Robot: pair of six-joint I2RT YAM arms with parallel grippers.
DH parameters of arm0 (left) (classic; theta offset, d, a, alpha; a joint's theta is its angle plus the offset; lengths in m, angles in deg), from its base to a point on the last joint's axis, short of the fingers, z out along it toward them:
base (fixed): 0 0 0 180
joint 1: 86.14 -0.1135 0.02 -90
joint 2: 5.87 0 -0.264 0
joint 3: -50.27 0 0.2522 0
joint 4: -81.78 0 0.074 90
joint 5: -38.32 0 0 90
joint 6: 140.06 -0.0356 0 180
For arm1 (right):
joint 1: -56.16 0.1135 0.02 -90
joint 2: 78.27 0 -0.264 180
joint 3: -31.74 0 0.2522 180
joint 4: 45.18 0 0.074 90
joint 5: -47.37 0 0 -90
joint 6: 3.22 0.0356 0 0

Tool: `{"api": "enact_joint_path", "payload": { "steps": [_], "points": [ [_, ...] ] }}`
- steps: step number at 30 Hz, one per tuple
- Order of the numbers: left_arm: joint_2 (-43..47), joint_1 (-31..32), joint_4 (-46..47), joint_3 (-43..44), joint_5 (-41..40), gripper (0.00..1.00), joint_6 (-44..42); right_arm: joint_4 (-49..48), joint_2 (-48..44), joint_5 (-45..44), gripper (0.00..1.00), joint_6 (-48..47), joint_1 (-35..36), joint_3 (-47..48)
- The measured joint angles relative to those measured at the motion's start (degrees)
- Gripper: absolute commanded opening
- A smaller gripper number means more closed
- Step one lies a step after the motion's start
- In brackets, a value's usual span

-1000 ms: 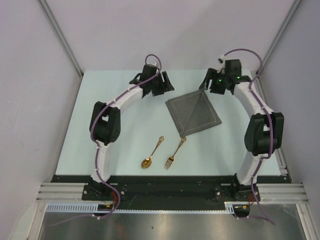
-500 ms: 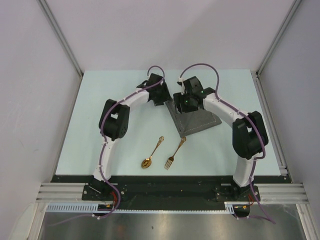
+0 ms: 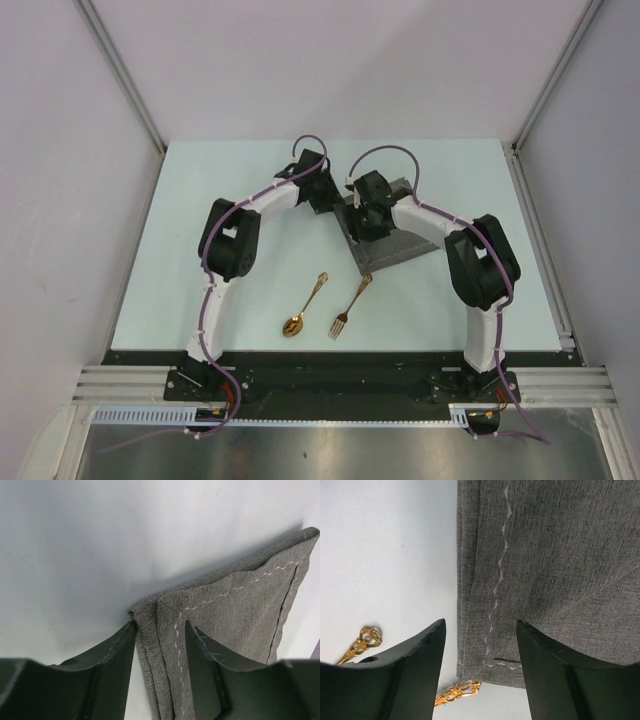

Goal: Fold the napkin into a case and place the utensils inside
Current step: Pick up the upper triangle-folded napkin from the center of the board.

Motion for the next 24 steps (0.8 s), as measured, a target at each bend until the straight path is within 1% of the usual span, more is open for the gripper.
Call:
{"api": "enact_joint_path", "payload": {
  "steps": [2, 8, 17, 18, 22, 24],
  "points": [
    [0.0, 0.0, -0.1, -0.2, 0.3, 0.45, 0.3, -0.6, 0.0, 0.1, 0.61, 0.0, 0.0, -0.9],
    [0.0, -0.1, 0.3, -0.9, 0.7, 0.44, 0.4, -1.5, 0.0, 0.5, 0.54, -0.2, 0.4, -2.5],
    [-0.2, -0.5, 0.1, -0.7, 1.5, 0.41, 0.1, -2.3, 0.0, 1.6, 0.52, -0.2, 0.4, -2.6],
    [-0.3, -0.5, -0.1, -0.4, 1.6, 0.41, 0.0, -2.3, 0.0, 1.6, 0.52, -0.2, 0.4, -2.6],
    [-0.6, -0.4, -0.4, 0.3, 1.4, 0.50, -0.3, -2.3, 0.0, 1.6, 0.51, -0.2, 0.4, -2.6],
    [-0.7, -0.2, -0.6, 0.7, 0.9, 0.50, -0.7, -2.3, 0.0, 1.9, 0.50, -0.2, 0.4, -2.6]
  ]
}}
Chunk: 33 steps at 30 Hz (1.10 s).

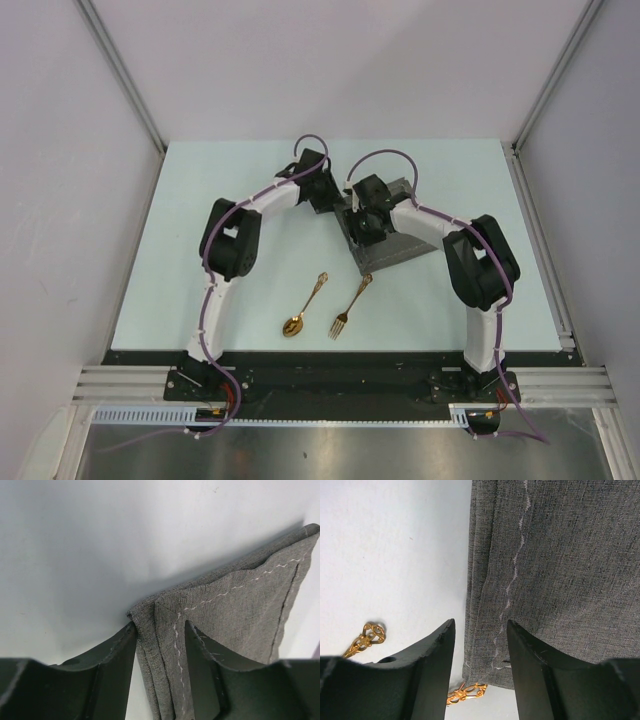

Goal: Fold the napkin into a case and place the utensils inside
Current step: Pick up the upper triangle-folded napkin from the center of the board.

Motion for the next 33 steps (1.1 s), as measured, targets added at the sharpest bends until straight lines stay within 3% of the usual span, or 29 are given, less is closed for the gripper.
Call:
{"api": "enact_joint_path", "payload": {
  "steps": [14, 18, 26, 29, 33],
  "points": [
    [-0.9, 1.1, -1.1, 1.3, -4.7, 0.14, -3.2, -0.9, 0.0, 1.3, 0.55, 0.3, 0.1, 0.0],
    [-0.5, 1.1, -0.5, 0.5, -5.0, 0.00, -4.1, -1.3, 0.0, 1.3, 0.55, 0.2, 0.3, -0.2],
    [0.8, 1.2, 0.9, -1.7, -4.9, 0.00, -5.1, -1.9, 0.0, 0.9, 0.53, 0.2, 1.4, -1.1],
    [0.8, 1.2, 1.0, -1.8, -4.7, 0.00, -5.3, -2.1, 0.0, -0.2, 0.45, 0.1, 2.4, -2.0],
    [0.8, 1.1, 1.0, -1.8, -4.5, 0.00, -5.5, -2.3, 0.0, -2.4, 0.43, 0.1, 3.5, -3.3]
  ]
}}
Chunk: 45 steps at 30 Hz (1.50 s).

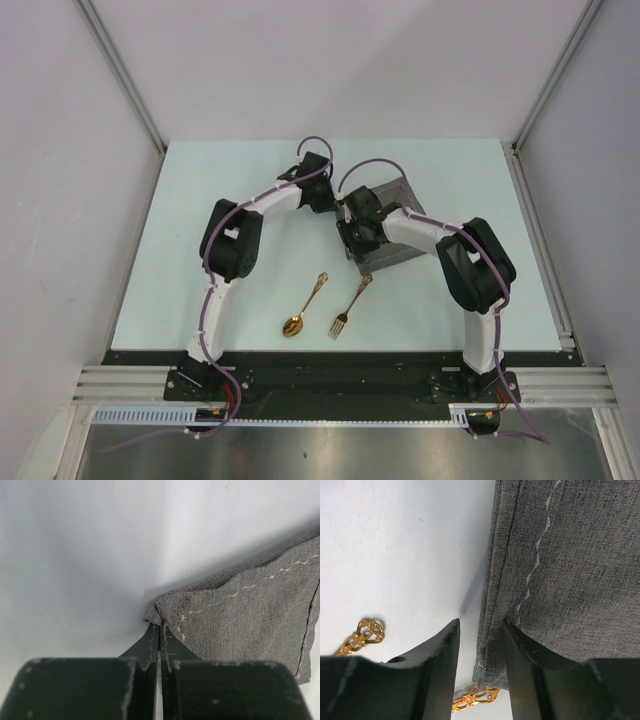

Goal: Fold the napkin into a case and place the utensils inside
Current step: Pick up the upper triangle-folded napkin from the center of the board.

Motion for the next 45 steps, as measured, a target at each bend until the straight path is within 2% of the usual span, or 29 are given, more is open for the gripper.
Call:
{"api": "enact_joint_path", "payload": {
  "steps": [22, 32, 42, 43, 45],
  "points": [
    [0.5, -2.1, 3.7, -2.7, 5.7, 0.00, 0.6, -1.4, 0.1, -16.3, 0.49, 0.2, 5.0, -0.9],
    [0.5, -2.4, 4.0, -2.9, 6.6, 0.00, 0.6, -1.0, 0.2, -17.1, 0.47, -0.4, 5.0, -0.9],
    [0.5, -3.5, 6.1, -4.3, 9.5, 0.00, 2.3, -1.5, 1.7, -18.4, 0.17, 0.3, 5.9, 0.4],
    [0.5, -3.7, 6.8, -4.6, 9.9, 0.00, 2.6, -1.4, 2.0, -19.1, 0.09, 0.3, 6.0, 0.8],
    [0.8, -4.0, 9.0, -6.0, 11.0, 0.00, 3.1, -0.9, 2.3, -20.3, 0.00, 0.3, 6.1, 1.3]
  ]
}}
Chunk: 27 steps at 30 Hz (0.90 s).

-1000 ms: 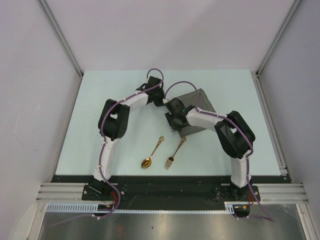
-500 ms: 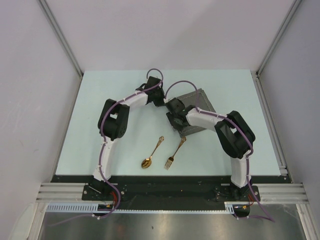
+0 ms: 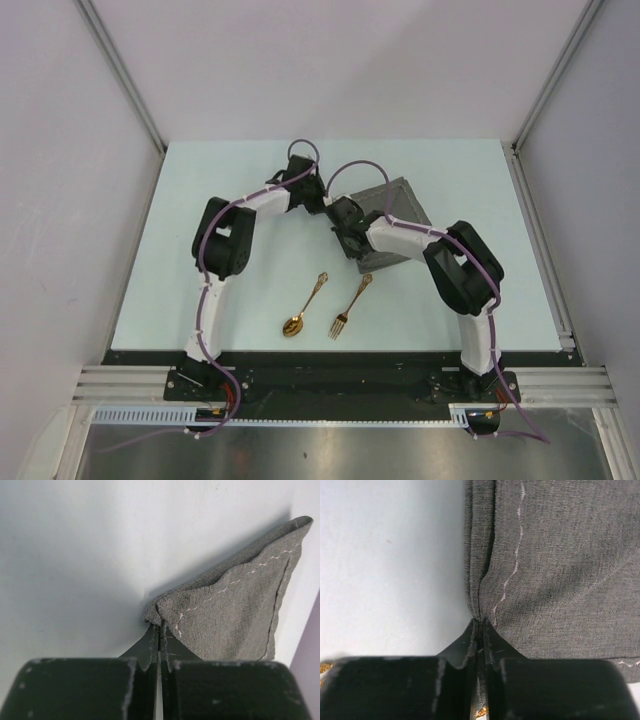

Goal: Fold the napkin into a case and place the utensils inside
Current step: Pick up the upper triangle-folded napkin from the center of the board, then turn over the upper triangle folded napkin at the center of the board.

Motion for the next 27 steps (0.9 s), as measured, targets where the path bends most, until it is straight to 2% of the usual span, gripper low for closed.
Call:
{"api": "enact_joint_path", "payload": {
  "steps": [9, 15, 21, 27],
  "points": [
    [0.3, -0.8, 8.7, -4.2, 4.4, 0.00, 3.2, 0.0, -0.6, -2.3, 0.00, -0.7, 0.3, -0.3],
    [0.4, -0.8, 15.3, -5.1, 7.1, 0.00, 7.0, 0.4, -4.3, -1.7, 0.00, -2.0, -0.6, -0.9],
    [1.9, -1.4, 20.5, -5.2, 9.1, 0.00, 10.3, -0.1, -7.2, 4.2, 0.00, -1.0, -2.4, 0.0],
    [6.2, -4.4, 23.4, -6.5, 11.3, 0.00, 11.9, -0.9, -6.9, 11.5, 0.00, 2.3, -2.4, 6.0]
  ]
}}
